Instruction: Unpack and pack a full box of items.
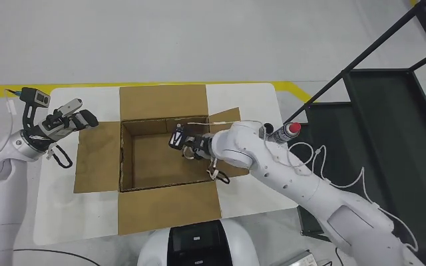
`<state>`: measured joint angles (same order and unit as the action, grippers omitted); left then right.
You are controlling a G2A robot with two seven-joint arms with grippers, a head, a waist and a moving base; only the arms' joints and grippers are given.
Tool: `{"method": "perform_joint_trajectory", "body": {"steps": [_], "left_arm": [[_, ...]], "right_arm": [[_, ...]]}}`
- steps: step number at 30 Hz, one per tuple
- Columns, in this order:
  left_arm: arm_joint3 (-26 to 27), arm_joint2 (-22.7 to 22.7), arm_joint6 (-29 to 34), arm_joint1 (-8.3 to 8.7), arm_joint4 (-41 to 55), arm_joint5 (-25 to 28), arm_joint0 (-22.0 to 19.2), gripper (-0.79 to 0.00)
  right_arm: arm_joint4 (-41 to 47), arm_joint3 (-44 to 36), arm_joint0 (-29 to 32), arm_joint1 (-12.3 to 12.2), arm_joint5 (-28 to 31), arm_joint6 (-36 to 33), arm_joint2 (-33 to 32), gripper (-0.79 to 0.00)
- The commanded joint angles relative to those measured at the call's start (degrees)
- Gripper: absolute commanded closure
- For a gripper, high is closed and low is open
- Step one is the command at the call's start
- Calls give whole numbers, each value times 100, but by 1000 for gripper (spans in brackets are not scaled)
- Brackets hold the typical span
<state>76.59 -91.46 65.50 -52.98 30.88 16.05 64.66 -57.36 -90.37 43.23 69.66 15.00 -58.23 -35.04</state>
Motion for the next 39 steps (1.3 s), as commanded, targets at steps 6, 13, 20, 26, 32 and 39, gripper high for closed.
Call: {"method": "perform_joint_trajectory", "body": {"steps": [6,13,20,26,32,39], "left_arm": [[0,0,0,0,0,0,0,-785],[0,0,0,0,0,0,0,-785],[0,0,0,0,0,0,0,-785],[0,0,0,0,0,0,0,-785],[0,0,0,0,0,0,0,-785],[0,0,0,0,0,0,0,-785]], "right_arm": [[-216,855,-508,473,-435,-319,771,0],[-91,1707,-823,917,-524,-440,1184,0],[-16,2413,-1023,1320,-511,-543,1471,0],[17,3008,-1131,1619,-514,-496,1596,0],[43,3507,-1203,1854,-430,-459,1647,-523],[-10,3629,-1238,1962,-394,-356,1542,-785]]}}
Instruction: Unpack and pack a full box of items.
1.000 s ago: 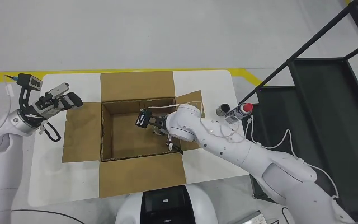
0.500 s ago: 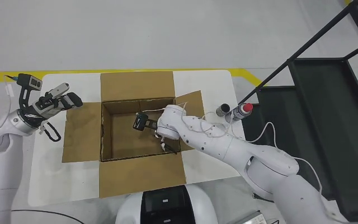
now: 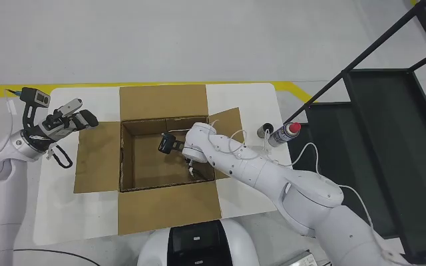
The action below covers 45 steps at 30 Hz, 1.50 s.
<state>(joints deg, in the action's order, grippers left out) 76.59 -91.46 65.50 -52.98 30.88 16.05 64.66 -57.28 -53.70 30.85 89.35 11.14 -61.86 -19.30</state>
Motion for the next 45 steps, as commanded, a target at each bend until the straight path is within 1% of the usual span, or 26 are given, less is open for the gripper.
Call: {"method": "perform_joint_trajectory", "body": {"steps": [1,4,7,10,12,14,17,19,22,24,26,29,32,34,36,37,41,42,45], "left_arm": [[0,0,0,0,0,0,0,-785],[0,0,0,0,0,0,0,-785],[0,0,0,0,0,0,0,-785],[0,0,0,0,0,0,0,-785],[0,0,0,0,0,0,0,-785],[0,0,0,0,0,0,0,-785],[0,0,0,0,0,0,0,-785],[0,0,0,0,0,0,0,-785],[0,0,0,0,0,0,0,-785],[0,0,0,0,0,0,0,-785],[0,0,0,0,0,0,0,-785],[0,0,0,0,0,0,0,-785],[0,0,0,0,0,0,0,-785],[0,0,0,0,0,0,0,-785],[0,0,0,0,0,0,0,-785],[0,0,0,0,0,0,0,-785],[0,0,0,0,0,0,0,-785],[0,0,0,0,0,0,0,-785],[0,0,0,0,0,0,0,-785]], "right_arm": [[-35,-101,5,-22,-9,-4,-74,-785],[-128,-412,62,-125,-13,-86,-242,-785],[-256,-929,208,-311,14,-252,-492,-785],[-308,-1681,496,-582,161,-427,-898,-785],[-159,-2284,803,-800,394,-489,-1319,-785],[-34,-2925,1172,-1038,616,-460,-1875,-785],[232,-3948,1905,-1375,1153,-392,-2758,-785],[505,-4558,2424,-1567,1667,-350,-3332,-785],[858,-5308,3128,-1804,2495,-197,-4147,-785],[946,-5701,3571,-1933,2954,22,-4681,-785],[983,-6014,3996,-2037,3330,340,-5209,-785],[914,-6236,4608,-2143,3548,1155,-6093,-785],[854,-6153,5151,-2208,3783,2110,-6915,-785],[844,-6058,5454,-2242,4050,2693,-7376,-785],[805,-5930,5727,-2260,4159,3284,-7828,-785],[762,-5873,5853,-2268,4262,3532,-8001,-785],[405,-5643,6247,-2280,4299,4331,-8533,-785],[308,-5586,6318,-2280,4270,4495,-8621,-785],[-36,-5469,6533,-2261,3900,4964,-8776,-785]]}}
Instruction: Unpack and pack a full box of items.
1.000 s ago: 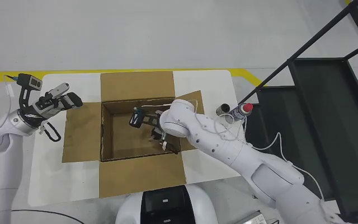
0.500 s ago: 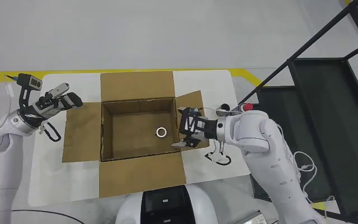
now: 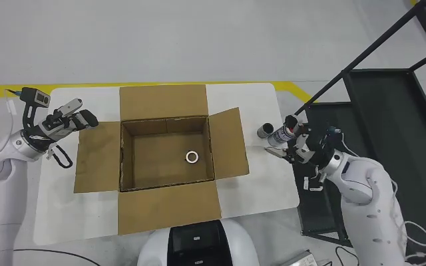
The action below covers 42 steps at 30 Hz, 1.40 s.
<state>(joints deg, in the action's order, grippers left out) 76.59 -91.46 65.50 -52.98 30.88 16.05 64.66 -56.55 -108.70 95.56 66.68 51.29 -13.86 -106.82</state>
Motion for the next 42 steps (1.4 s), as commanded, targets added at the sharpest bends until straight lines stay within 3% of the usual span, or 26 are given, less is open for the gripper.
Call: {"method": "perform_joint_trajectory", "body": {"steps": [1,18,23,28,36,42], "left_arm": [[0,0,0,0,0,0,0,-785],[0,0,0,0,0,0,0,-785],[0,0,0,0,0,0,0,-785],[0,0,0,0,0,0,0,-785],[0,0,0,0,0,0,0,-785],[0,0,0,0,0,0,0,-785]], "right_arm": [[-232,61,115,9,-186,296,-50,-785],[-339,69,147,10,-235,353,-61,-785],[-391,195,98,4,-515,549,-118,-785],[-754,847,-10,-8,-557,1264,-161,-785],[-1466,2185,-215,8,-710,3069,35,-785],[-1851,3069,-633,-10,-583,3576,347,-785]]}}
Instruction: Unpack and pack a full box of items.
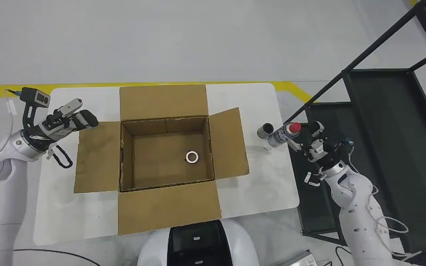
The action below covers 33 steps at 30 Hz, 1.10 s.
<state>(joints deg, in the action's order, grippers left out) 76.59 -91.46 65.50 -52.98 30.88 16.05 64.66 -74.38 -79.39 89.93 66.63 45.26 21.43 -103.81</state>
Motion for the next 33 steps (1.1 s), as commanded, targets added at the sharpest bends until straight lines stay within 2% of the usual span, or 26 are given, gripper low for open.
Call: {"method": "perform_joint_trajectory", "body": {"steps": [1,11,19,33], "left_arm": [[0,0,0,0,0,0,0,-785],[0,0,0,0,0,0,0,-785],[0,0,0,0,0,0,0,-785],[0,0,0,0,0,0,0,-785]], "right_arm": [[-156,272,-135,-10,5,84,88,-785],[-533,1325,-615,-46,-121,553,375,-785],[-786,1964,-933,-54,-485,841,607,-785],[-713,3047,-1688,-22,-561,864,1090,-785]]}}
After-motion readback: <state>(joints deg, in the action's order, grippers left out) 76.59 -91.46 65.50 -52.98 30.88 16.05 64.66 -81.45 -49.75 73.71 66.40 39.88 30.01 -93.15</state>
